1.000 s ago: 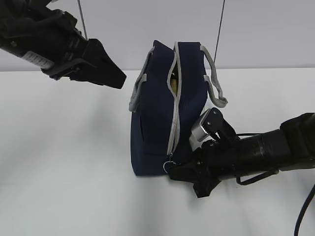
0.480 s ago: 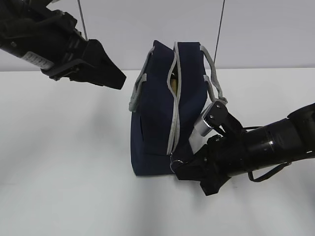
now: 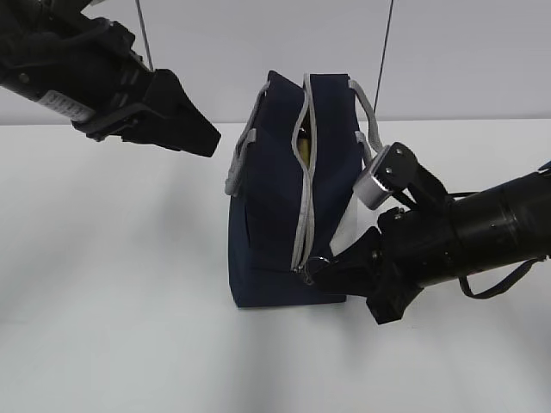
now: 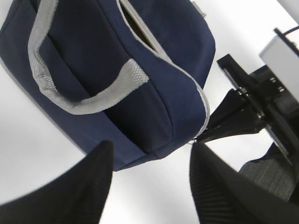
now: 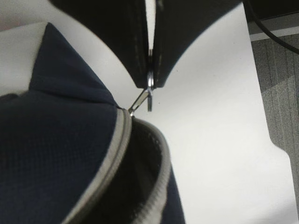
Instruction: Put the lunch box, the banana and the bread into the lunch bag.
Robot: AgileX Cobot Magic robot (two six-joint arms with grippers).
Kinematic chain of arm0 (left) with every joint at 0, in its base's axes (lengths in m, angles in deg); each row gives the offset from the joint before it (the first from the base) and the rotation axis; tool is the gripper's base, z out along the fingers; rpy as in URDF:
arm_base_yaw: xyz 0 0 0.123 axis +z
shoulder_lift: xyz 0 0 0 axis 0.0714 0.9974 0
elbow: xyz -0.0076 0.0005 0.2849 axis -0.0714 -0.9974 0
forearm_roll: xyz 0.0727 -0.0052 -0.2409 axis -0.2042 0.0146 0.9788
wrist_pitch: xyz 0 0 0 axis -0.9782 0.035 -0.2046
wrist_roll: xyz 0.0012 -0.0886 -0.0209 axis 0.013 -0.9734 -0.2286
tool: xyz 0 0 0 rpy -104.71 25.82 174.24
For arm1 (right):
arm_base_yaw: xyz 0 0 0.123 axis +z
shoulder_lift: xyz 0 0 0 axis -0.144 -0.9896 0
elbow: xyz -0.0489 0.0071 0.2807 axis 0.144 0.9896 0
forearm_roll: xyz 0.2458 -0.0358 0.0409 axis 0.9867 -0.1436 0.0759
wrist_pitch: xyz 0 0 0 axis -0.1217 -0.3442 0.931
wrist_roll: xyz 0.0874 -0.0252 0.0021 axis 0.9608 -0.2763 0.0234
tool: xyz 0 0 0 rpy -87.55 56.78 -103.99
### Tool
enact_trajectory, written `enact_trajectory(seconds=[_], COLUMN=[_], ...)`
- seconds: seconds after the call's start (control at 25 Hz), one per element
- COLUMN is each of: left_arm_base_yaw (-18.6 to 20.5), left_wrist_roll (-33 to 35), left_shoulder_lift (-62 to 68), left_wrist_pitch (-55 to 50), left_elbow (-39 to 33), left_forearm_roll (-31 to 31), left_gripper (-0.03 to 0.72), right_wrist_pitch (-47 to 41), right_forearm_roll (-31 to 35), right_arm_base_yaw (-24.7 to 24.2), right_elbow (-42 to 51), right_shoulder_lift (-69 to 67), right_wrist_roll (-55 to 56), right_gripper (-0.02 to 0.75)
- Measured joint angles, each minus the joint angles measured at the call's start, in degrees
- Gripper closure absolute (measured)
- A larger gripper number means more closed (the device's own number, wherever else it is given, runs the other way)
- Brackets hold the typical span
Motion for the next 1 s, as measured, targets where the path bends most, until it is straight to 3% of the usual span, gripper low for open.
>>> enact_trajectory(seconds=[0.32,1.0], left_arm_base_yaw=[0.0,0.0], left_wrist_roll=[0.0,3.2], left_shoulder_lift=[0.0,0.0], left_wrist_pitch=[-0.04,-0.22], left_elbow=[0.0,0.0], left_forearm_roll=[0.0,0.0], left_gripper=[0.308,0.308], right_wrist_pitch=[0.0,-1.05], right_forearm_roll=[-1.38,-3.1], right_arm_base_yaw=[0.0,0.0], right_elbow=[-0.64,-10.91], right_shoulder_lift=[5.15,5.38], right_wrist_roll=[2.41,8.73], right_gripper=[0.754,0.754])
